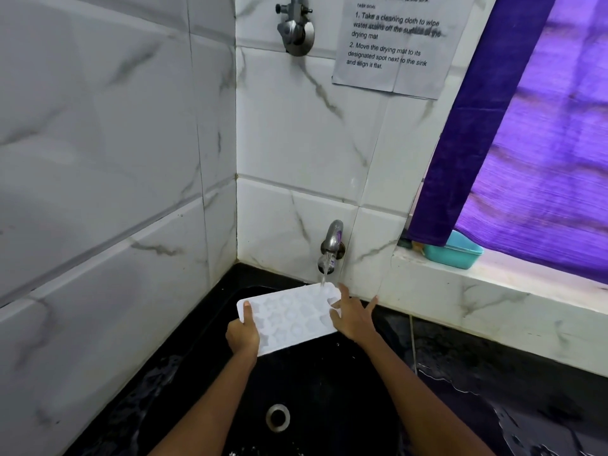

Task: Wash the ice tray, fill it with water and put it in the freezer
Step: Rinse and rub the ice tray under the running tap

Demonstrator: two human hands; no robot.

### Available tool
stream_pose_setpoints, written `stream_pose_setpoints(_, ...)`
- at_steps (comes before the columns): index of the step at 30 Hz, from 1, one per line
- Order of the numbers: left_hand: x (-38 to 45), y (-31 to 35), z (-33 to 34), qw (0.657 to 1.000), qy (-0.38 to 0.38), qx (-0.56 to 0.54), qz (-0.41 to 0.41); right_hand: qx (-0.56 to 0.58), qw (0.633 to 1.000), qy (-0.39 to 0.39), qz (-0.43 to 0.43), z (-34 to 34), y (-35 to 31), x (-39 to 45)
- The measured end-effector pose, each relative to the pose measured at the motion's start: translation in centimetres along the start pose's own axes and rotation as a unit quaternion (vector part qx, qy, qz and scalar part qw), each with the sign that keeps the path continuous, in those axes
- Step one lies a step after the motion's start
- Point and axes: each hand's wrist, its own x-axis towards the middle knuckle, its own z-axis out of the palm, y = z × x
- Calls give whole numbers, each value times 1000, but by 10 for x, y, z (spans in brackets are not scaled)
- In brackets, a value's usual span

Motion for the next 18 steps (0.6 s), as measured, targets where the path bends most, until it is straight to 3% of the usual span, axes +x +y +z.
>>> stream_pose_setpoints(5,-2,6,1,1000,3,-22,-14,46,999,-6,-21,-10,-8,3)
stream_pose_setpoints(9,-6,-1,-2,1000,2,-9,-13,-112,993,-4,-22,-4,-6,4)
stream_pose_setpoints(14,-6,-2,-8,999,10,-14,-27,13,999,-36,-10,-1,-13,1)
stream_pose_setpoints(18,-8,3,-5,999,2,-18,-27,-136,990,24,-30,-3,-16,-1)
